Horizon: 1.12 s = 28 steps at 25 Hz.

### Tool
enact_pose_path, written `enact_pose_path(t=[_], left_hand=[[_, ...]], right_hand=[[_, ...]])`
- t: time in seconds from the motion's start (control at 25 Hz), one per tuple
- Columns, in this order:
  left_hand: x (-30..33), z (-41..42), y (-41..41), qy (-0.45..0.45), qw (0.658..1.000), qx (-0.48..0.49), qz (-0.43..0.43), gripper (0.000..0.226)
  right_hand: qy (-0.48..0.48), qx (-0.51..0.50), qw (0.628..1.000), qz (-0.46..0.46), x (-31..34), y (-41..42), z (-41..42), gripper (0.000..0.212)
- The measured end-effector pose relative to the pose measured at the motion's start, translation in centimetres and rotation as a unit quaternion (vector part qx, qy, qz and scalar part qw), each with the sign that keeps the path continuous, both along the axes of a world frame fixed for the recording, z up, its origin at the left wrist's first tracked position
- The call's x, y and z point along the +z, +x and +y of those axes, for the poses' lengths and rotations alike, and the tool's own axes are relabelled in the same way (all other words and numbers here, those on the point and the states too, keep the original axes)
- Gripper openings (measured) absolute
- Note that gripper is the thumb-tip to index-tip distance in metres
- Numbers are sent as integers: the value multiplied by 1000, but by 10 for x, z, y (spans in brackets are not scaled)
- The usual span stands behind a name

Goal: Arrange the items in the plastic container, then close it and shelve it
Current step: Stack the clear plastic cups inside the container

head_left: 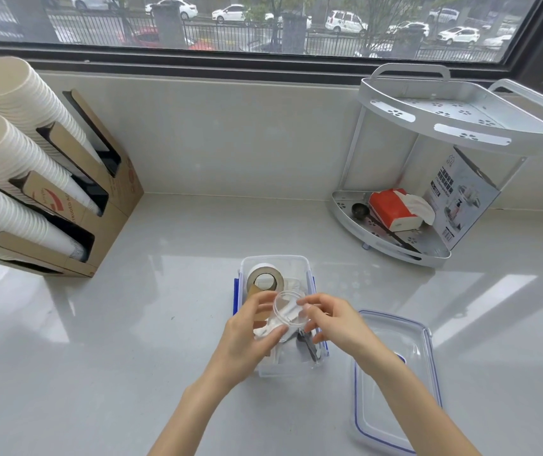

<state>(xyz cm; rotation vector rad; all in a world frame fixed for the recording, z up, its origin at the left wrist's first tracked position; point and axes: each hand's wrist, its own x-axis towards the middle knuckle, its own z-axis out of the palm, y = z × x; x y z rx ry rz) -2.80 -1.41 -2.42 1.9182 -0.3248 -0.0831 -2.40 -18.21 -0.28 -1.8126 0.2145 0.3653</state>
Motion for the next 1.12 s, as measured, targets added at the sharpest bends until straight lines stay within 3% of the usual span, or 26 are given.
enact_pose_path(t=[0.16, 0.4, 0.64, 0.76, 0.92, 1.12], left_hand=[[-2, 8, 4, 43, 999, -1, -14, 43], [-10, 34, 14, 207, 978, -15, -32, 29], [-21, 31, 14, 360, 929, -89, -8, 59], [-24, 33, 14, 368, 926, -79, 12, 70], [-27, 32, 15, 343, 939, 20, 14, 79], [-29, 25, 16, 339, 938, 67, 1, 64]], right_hand=[[11, -37, 999, 0, -2, 2, -5, 23], [35, -124, 992, -15, 0, 7, -26, 20], [35, -136, 990, 1, -6, 2, -29, 20], [34, -133, 991, 5, -9, -1, -28, 20], [30, -127, 991, 7, -9, -2, -26, 19], [27, -121, 992, 7, -8, -2, -24, 19]])
